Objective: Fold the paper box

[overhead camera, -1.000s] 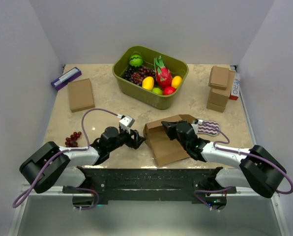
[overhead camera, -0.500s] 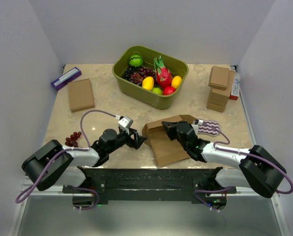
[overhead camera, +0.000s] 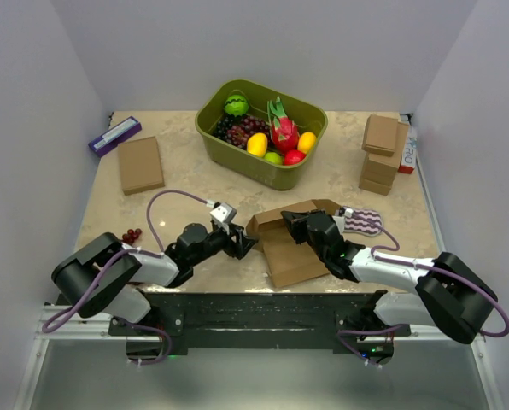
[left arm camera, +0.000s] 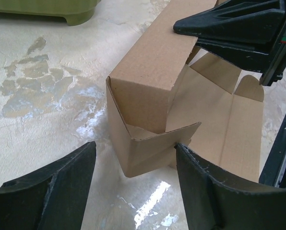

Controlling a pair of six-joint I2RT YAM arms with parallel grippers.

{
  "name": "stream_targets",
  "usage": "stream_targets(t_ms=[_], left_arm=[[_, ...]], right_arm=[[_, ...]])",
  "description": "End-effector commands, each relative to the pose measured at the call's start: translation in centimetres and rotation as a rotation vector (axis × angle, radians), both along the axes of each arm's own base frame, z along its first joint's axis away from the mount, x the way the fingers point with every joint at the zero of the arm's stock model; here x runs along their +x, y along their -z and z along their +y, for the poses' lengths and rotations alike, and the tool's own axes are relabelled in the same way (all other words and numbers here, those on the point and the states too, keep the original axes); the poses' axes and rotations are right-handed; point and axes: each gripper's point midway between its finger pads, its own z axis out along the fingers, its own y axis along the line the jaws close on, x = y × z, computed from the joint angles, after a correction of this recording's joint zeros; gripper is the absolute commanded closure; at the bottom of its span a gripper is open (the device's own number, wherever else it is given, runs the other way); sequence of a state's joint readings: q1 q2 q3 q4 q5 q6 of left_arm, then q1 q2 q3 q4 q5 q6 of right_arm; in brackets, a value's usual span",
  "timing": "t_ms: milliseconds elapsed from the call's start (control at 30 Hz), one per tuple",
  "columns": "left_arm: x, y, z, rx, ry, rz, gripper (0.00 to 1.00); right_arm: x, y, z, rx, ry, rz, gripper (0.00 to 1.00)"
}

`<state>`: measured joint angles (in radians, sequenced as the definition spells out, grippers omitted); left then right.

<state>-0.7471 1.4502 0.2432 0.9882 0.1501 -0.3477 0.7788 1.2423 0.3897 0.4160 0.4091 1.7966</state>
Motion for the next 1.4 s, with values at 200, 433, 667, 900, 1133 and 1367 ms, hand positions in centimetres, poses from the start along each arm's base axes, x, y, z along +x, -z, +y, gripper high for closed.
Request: stream_targets(t_ms=[200,433,667,900,1133,1367], left_arm=[[3.6,-3.0,1.3,-0.068,-0.223,-0.096,0.38],[3.4,-3.2,0.0,-0.083,-0.213,-0.094,0.4],[2.2,-3.2,-2.5,-0.094,-0.128,-0.111,0.4],[2.4,-2.9,-3.1,-0.077,-0.145,-0.112,0.4],[2.0,-2.1,-3.5,-0.087,-0.136,-0.088,0.44],[0.9,-2.3,-4.5,-0.114,-0.083,-0.101,0.46]], right_arm=[[0.2,-0.5,-0.4,-0.015,0.02,-0.026,1.0],[0.1,0.1,-0.4,-0.02,0.017,-0.012,1.0],[0.0,0.4,-0.4,-0.026,0.012,-0.006,1.0],[-0.5,1.5,-1.3,-0.094,0.015,0.008,1.0],[-1.7,3.5,-3.3,-0.165,0.028,0.019,1.0],[-2.1,4.5,-4.6,-0.232,0.037,-0.027,1.0]])
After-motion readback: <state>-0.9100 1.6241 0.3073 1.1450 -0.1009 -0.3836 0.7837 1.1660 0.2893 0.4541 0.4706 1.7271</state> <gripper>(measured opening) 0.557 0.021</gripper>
